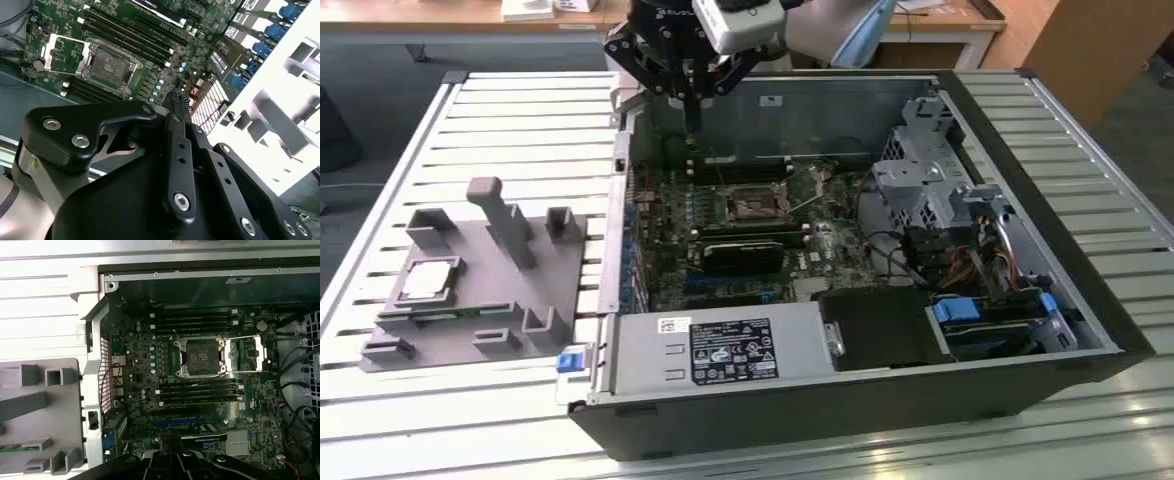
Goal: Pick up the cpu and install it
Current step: 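Reach for the cpu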
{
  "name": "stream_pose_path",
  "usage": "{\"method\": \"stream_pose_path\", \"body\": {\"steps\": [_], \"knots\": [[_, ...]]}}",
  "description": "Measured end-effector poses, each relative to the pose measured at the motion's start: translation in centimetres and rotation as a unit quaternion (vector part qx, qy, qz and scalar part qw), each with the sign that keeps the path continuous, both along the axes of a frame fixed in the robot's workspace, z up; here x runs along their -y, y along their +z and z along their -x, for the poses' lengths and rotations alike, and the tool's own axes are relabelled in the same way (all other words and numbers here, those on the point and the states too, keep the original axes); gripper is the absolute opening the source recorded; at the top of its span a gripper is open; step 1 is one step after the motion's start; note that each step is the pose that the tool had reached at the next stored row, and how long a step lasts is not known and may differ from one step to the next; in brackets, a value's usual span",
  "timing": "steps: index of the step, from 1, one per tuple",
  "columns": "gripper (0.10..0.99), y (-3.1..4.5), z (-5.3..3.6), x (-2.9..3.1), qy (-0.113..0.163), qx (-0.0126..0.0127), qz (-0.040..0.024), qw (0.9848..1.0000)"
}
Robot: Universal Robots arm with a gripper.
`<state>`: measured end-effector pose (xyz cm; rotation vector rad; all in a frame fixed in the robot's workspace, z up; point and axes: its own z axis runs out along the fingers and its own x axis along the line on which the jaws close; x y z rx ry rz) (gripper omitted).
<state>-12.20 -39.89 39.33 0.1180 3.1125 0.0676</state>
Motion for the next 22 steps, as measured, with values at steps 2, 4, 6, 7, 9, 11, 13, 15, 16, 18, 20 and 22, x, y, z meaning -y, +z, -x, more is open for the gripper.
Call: {"method": "stream_pose_path", "body": {"steps": [2, 4, 6, 7, 9, 11, 13, 15, 16, 18, 20, 22], "knots": [[0.106, 0.00, 0.00, 0.00, 0.000, 0.0000, 0.0000, 1.0000], [0.106, 0.00, 0.00, 0.00, 0.000, 0.0000, 0.0000, 1.0000], [0.106, 0.00, 0.04, 0.00, 0.000, 0.0000, 0.0000, 1.0000], [0.106, 0.00, 0.11, 0.00, 0.000, 0.0000, 0.0000, 1.0000], [0.106, 0.00, 0.20, 0.00, 0.000, 0.0000, 0.0000, 1.0000], [0.106, 0.00, 0.32, 0.00, 0.000, 0.0000, 0.0000, 1.0000], [0.106, 0.00, 0.45, 0.00, 0.000, 0.0000, 0.0000, 1.0000], [0.106, 0.00, 0.55, 0.00, 0.000, 0.0000, 0.0000, 1.0000], [0.106, -0.01, 0.60, 0.00, 0.000, 0.0000, 0.0000, 1.0000], [0.106, -0.01, 0.68, 0.00, 0.000, 0.0000, 0.0000, 1.0000], [0.106, -0.01, 0.75, 0.00, 0.000, 0.0000, 0.0000, 1.0000], [0.106, -0.02, 0.87, 0.00, 0.000, 0.0000, 0.0000, 1.0000]]}}
